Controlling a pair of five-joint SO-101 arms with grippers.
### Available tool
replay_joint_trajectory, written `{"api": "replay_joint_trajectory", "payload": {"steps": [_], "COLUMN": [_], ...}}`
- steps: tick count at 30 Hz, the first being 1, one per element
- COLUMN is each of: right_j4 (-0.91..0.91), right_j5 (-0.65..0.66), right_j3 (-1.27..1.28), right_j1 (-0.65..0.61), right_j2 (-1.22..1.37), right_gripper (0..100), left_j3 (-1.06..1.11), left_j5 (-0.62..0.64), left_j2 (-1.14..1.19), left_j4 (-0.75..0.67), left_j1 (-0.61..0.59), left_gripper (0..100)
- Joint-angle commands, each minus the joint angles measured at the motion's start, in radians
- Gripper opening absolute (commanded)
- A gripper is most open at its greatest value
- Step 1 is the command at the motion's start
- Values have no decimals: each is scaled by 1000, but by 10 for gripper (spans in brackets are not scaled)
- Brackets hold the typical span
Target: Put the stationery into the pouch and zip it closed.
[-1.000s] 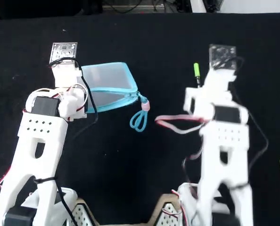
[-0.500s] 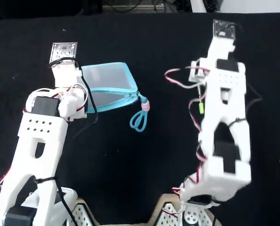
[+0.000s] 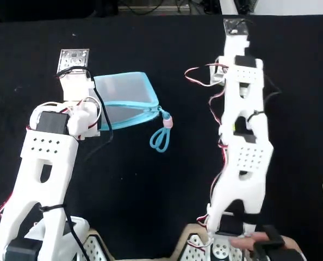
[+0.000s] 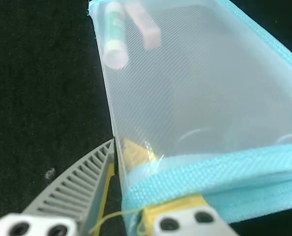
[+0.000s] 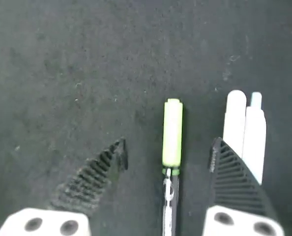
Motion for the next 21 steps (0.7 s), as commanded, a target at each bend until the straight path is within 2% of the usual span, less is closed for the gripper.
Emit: {"api": "replay_joint_trajectory", "payload": {"steps": [1,6,9,11,14,16,21], "right_j4": [8,11,83,144,186,203,333], "right_j5": [17,18,20,21,21,21,18], "right_j3": [-156,-255,-312,-357,-415,-444,-549], "right_j1": [-12,-14,-5,2,25,38,74], "right_j2": [59,160,194,211,249,278,308], "right_gripper": [251,251,243,175,8,35,12], "left_j3": [28,28,28,28,28,28,28], "left_j5": [15,14,14,14,14,14,14], "left_j2": [14,14,14,14,12,12,14], "left_j4": [0,0,0,0,0,0,2], "left_j1": [-5,-5,-5,-5,-5,-5,-5], "left_gripper": [30,30,30,30,30,30,30]}}
